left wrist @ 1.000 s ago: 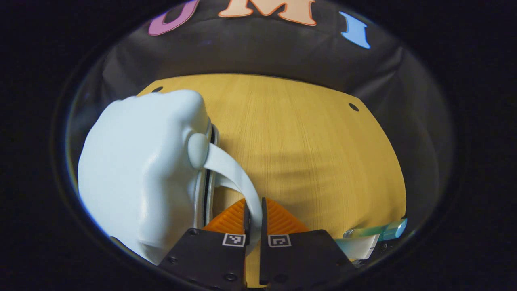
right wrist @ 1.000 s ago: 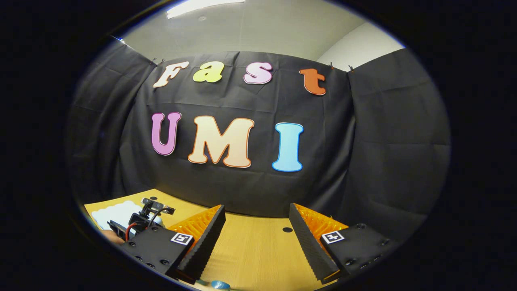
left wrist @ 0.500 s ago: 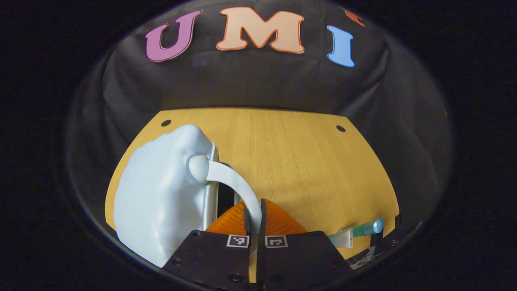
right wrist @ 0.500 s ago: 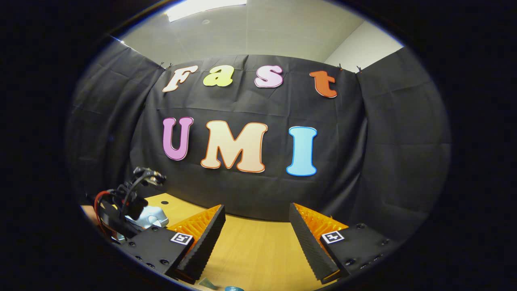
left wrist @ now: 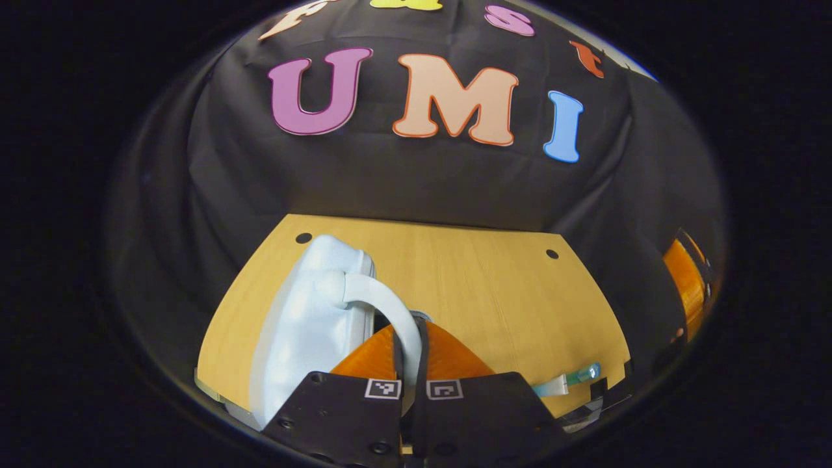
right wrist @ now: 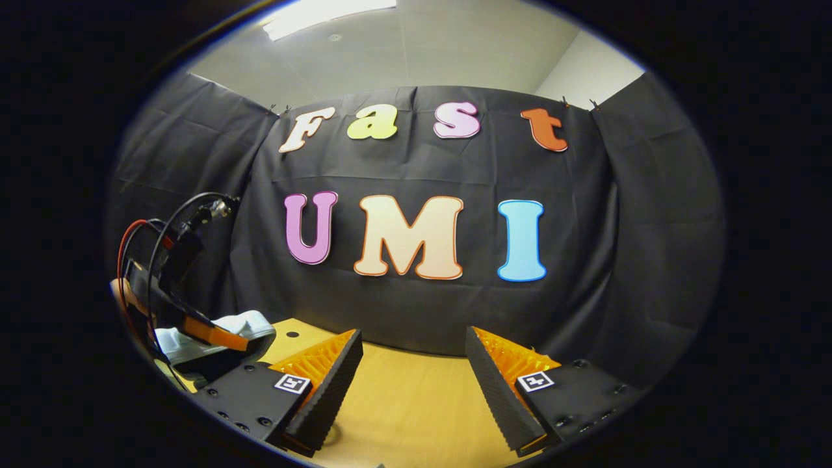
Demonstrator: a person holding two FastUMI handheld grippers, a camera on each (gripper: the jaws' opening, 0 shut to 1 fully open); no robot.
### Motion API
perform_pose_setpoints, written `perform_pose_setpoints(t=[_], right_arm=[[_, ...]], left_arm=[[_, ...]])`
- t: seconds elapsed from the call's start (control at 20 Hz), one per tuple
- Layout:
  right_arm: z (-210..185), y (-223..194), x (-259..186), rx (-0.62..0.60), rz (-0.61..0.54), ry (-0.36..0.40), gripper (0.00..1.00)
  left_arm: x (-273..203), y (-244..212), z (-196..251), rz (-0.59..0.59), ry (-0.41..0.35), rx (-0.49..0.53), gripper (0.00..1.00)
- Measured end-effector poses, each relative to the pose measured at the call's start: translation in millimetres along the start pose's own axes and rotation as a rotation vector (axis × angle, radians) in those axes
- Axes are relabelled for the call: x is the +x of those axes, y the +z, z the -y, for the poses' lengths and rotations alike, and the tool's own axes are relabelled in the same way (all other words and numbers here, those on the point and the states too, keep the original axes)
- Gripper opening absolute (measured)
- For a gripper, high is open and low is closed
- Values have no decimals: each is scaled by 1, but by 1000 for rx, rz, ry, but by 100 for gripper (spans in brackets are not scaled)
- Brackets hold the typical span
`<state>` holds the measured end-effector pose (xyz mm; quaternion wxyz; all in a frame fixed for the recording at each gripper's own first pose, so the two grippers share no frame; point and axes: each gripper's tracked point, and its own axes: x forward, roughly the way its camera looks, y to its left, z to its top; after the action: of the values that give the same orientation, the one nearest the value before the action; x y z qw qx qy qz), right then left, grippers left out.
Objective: First open the suitcase, pack the skin care products into it, and then close the suitcase.
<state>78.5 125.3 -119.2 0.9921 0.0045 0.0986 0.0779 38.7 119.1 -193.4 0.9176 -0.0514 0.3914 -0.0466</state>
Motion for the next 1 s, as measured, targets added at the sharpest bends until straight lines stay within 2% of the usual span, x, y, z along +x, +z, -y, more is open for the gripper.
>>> perform_pose_setpoints(t=[0.25, 0.55, 1.0], right_arm=[[-41, 7, 19, 2, 21, 25, 99], [-80, 14, 38, 16, 44, 26, 99], [-124, 12, 63, 9, 33, 27, 99]], left_arm=[[-14, 22, -59, 55, 48, 0, 0], [-22, 42, -140, 88, 169, 34, 0], [-23, 33, -252, 61, 307, 7, 0]])
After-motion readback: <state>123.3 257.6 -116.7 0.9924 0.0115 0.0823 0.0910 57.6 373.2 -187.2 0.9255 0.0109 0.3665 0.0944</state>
